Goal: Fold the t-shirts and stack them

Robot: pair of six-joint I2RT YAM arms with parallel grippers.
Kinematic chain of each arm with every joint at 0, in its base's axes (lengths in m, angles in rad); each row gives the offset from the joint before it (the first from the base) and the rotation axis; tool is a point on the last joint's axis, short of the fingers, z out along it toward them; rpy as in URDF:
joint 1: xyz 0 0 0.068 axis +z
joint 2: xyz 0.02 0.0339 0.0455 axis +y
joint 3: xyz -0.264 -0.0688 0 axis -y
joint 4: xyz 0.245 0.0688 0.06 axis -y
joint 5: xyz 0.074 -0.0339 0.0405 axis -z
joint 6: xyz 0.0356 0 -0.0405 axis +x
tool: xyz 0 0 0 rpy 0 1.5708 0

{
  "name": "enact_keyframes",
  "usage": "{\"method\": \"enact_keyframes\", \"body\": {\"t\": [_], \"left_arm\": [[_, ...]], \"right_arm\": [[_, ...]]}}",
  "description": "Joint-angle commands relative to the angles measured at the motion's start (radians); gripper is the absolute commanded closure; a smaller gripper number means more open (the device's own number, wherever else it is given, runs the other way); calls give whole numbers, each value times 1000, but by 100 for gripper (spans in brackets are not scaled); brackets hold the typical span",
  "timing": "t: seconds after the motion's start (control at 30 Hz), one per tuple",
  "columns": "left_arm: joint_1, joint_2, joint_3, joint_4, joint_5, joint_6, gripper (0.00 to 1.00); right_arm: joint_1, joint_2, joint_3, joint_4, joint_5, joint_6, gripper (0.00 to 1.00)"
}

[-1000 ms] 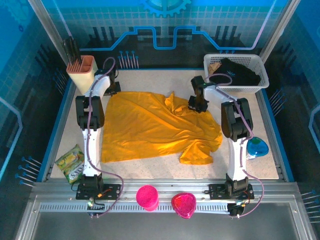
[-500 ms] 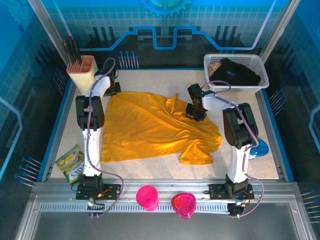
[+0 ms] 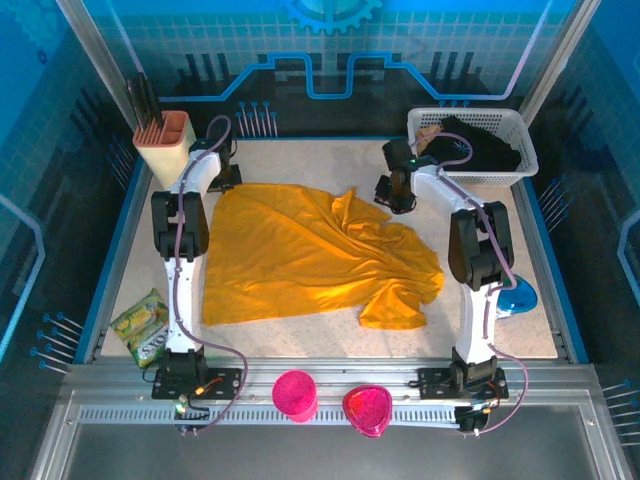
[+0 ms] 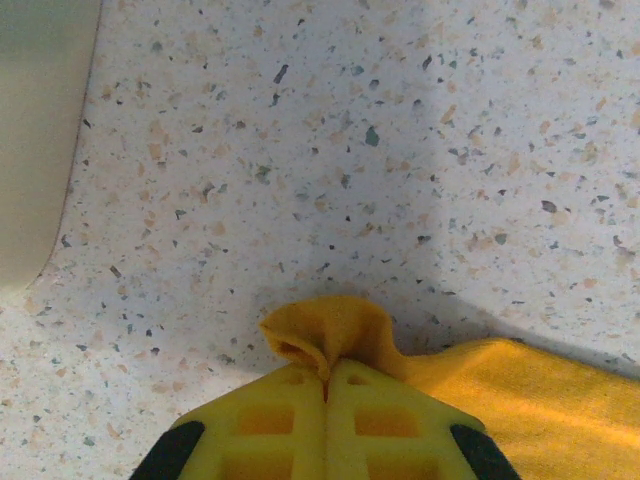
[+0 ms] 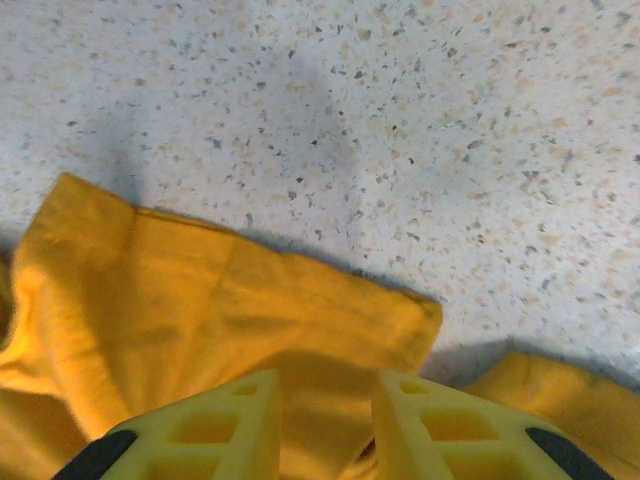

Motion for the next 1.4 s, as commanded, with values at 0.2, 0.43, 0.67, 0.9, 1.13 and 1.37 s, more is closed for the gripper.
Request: {"method": "enact_keyframes", "body": {"t": [0.2,0.43,0.67,0.9,1.13,1.37], "left_arm": [[4,-48,-1,-1,18,4,100],[4,-45,-3,-1,19,4,100],[4,-43,-2,1,19,4,100],[4,-43,-2,2,24,-1,100],[4,-38,-1,5,25,-2,100],[3,-41,4,0,53,-18,100]], "right_arm": [[-24,71,-11,-40,13,34,67],[-27,73,-55,-18,13,46,61],[-28,97,-45,-4,4,52,60],[-30,172,37,-9,-15,63,72],[-21,201,41,3,-41,84,84],[-18,212,75,22,-52,62,100]]}}
